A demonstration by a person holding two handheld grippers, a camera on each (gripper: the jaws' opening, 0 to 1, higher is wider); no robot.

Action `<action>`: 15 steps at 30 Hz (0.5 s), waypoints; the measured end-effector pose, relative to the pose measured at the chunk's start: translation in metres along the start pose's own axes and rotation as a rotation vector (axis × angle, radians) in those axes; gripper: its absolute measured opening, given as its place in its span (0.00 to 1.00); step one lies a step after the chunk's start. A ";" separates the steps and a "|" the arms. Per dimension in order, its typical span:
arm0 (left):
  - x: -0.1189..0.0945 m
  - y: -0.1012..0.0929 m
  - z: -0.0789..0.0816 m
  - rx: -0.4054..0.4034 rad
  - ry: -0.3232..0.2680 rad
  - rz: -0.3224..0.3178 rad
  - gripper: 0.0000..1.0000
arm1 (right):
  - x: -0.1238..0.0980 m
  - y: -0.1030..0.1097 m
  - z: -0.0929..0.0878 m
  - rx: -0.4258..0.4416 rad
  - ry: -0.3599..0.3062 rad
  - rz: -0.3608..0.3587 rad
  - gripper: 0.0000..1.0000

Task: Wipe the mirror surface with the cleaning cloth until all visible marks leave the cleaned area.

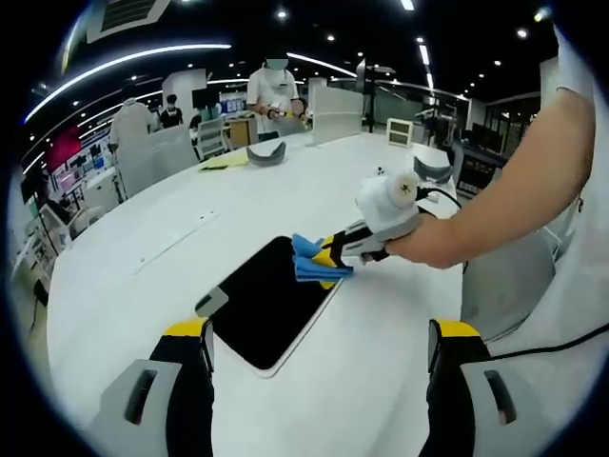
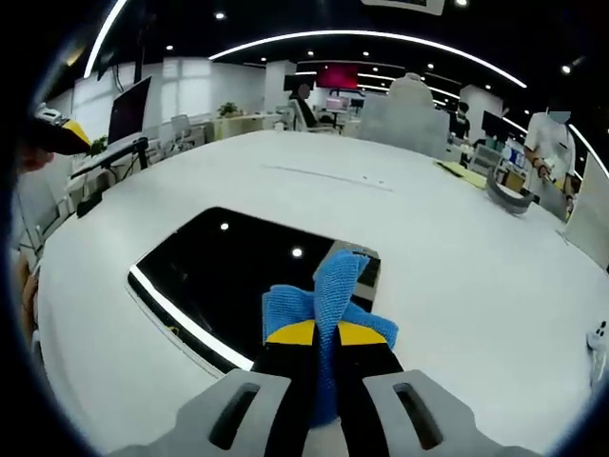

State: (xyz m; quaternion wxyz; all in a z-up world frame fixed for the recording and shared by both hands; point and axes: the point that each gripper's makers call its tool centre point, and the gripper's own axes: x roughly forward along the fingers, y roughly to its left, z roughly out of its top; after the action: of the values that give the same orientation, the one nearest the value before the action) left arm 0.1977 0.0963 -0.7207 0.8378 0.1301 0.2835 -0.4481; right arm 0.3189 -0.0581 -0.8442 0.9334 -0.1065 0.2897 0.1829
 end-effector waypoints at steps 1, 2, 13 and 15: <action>0.000 0.000 -0.001 0.001 0.002 0.000 0.94 | 0.002 -0.001 0.001 0.002 0.000 0.004 0.02; 0.000 -0.001 -0.001 0.004 0.005 -0.002 0.94 | 0.003 -0.001 0.002 -0.002 0.000 0.007 0.02; 0.001 0.002 -0.005 -0.010 0.011 0.007 0.94 | 0.020 -0.007 0.015 -0.042 0.006 0.065 0.02; 0.001 0.002 -0.005 -0.014 0.010 0.009 0.94 | 0.023 -0.008 0.016 -0.051 0.006 0.072 0.02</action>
State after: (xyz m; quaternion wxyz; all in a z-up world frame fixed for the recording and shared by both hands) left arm 0.1978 0.0993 -0.7255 0.8392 0.1277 0.2901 -0.4419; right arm 0.3474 -0.0539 -0.8437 0.9223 -0.1206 0.2915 0.2235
